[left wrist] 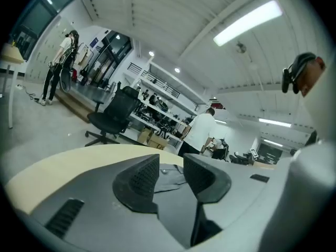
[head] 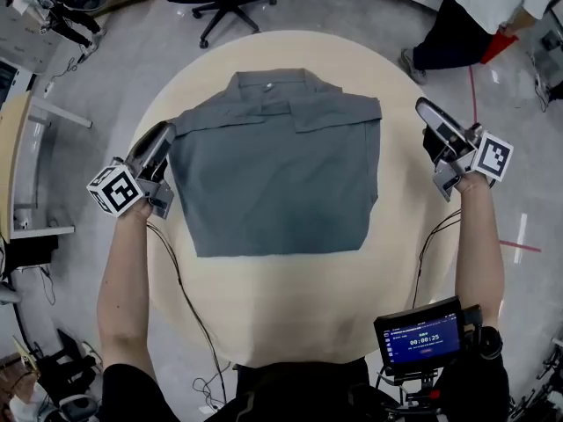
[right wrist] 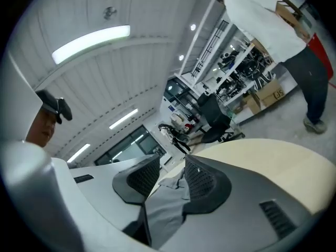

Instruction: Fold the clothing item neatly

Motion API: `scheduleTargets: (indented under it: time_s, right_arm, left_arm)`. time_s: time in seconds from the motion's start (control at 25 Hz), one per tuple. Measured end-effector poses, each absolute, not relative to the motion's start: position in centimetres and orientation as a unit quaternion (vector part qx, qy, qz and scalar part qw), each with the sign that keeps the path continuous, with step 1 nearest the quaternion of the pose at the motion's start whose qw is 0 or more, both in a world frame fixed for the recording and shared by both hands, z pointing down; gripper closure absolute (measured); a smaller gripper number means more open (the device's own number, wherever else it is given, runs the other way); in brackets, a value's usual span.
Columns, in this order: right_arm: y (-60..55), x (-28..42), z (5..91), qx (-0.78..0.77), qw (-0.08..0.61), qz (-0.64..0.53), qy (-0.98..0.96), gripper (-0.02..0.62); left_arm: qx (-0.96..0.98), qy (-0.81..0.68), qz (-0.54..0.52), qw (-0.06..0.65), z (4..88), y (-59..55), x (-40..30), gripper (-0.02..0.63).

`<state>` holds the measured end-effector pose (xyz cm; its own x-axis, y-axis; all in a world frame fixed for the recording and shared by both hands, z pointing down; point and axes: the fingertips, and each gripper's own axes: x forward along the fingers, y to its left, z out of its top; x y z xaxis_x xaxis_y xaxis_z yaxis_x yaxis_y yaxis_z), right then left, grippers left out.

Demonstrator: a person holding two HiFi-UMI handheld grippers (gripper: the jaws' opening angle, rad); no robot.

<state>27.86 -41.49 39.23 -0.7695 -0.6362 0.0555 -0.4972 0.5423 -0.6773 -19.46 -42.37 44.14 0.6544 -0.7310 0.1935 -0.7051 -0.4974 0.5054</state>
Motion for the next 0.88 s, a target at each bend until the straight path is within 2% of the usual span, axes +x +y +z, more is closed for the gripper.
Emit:
scheduleTargets:
  time_s: [0.08,0.24,0.4,0.56,0.72,0.88]
  right_arm:
    - [-39.9,26.7,37.8,-0.326,0.094,-0.332,0.88,0.485]
    - [-37.3,25.9,36.7,-0.343,0.076,-0.308,0.884,0.562]
    - [-34.1,24.8,33.4,-0.354,0.079,-0.27,0.892,0.581]
    - [-30.2,22.6,31.7,-0.393,0.046,-0.219,0.892,0.586]
    - [-26.0,20.2,30.0,-0.423,0.018,-0.169,0.89,0.586]
    - [-19.0,17.2,25.7,-0.447,0.026,-0.146,0.882,0.585]
  left_arm:
    - [0.868,-0.411,-0.034,0.276,42.4,-39.7,-19.2,0.462]
    - [0.869,-0.419,-0.028,0.264,40.8,-34.8,-18.5,0.462]
    - [0.872,-0.429,-0.048,0.23,37.0,-30.4,-18.3,0.481]
    - [0.874,-0.437,-0.076,0.196,34.1,-26.9,-18.5,0.527]
    - [0.881,-0.45,-0.065,0.133,32.0,-23.9,-18.6,0.562]
    - [0.894,-0.429,-0.074,0.107,28.6,-18.1,-19.3,0.599]
